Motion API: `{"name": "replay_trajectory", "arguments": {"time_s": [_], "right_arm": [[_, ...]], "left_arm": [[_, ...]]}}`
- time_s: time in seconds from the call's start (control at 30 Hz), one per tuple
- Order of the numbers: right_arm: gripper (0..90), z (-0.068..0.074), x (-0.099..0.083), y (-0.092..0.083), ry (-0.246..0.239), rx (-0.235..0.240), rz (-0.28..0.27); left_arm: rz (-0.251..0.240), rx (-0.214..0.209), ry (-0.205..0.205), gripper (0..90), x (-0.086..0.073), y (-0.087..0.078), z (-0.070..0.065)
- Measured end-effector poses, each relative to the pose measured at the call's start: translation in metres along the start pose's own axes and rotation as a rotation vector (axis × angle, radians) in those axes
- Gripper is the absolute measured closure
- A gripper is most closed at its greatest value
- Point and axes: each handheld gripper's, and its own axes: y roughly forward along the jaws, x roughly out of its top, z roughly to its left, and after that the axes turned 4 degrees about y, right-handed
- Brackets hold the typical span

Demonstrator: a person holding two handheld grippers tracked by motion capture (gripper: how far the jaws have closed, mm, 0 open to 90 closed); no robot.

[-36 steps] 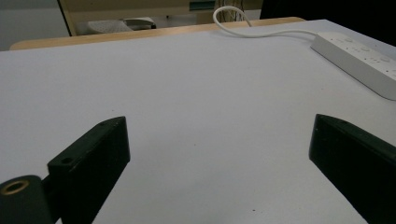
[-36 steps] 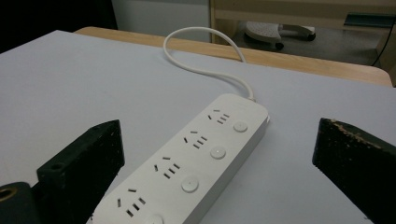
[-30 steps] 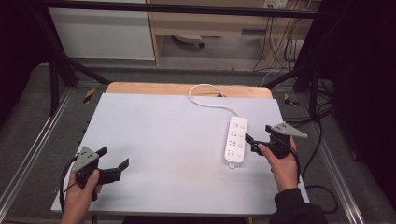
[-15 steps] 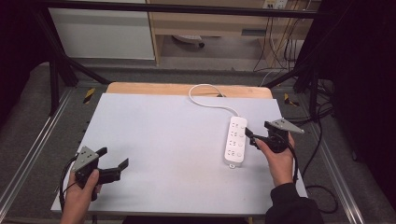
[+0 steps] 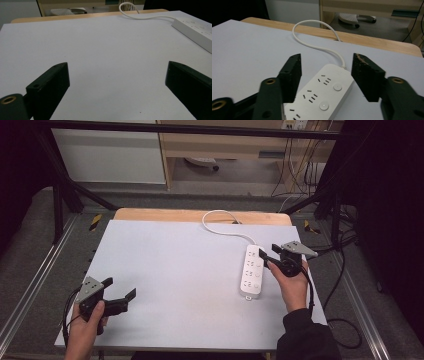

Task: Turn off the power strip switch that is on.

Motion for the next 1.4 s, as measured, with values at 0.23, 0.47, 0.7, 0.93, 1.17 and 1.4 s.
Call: {"name": "replay_trajectory", "arguments": {"time_s": [0.23,0.47,0.7,0.93,1.17,1.4], "right_arm": [[61.8,-0.002,-0.004,0.011,0.011,0.013,-0.008],[75.0,-0.008,-0.006,0.017,0.053,0.025,-0.007],[80.8,-0.009,-0.009,0.021,0.051,0.026,0.018],[87.4,-0.007,-0.015,0.026,0.037,0.040,0.042],[90.0,-0.006,-0.023,0.029,0.035,0.039,0.062],[90.0,-0.005,-0.028,0.032,0.023,0.039,0.075]], "left_arm": [[-0.002,0.004,-0.001,5.4,0.000,0.000,0.000],[0.001,0.005,-0.002,5.4,0.000,0.000,0.001],[0.009,0.002,0.005,5.4,-0.001,0.001,-0.001],[0.009,-0.003,0.005,5.5,0.000,0.002,-0.002],[0.011,-0.008,0.010,5.5,0.000,0.003,-0.003],[0.019,-0.011,0.009,5.6,-0.001,0.003,-0.003]]}}
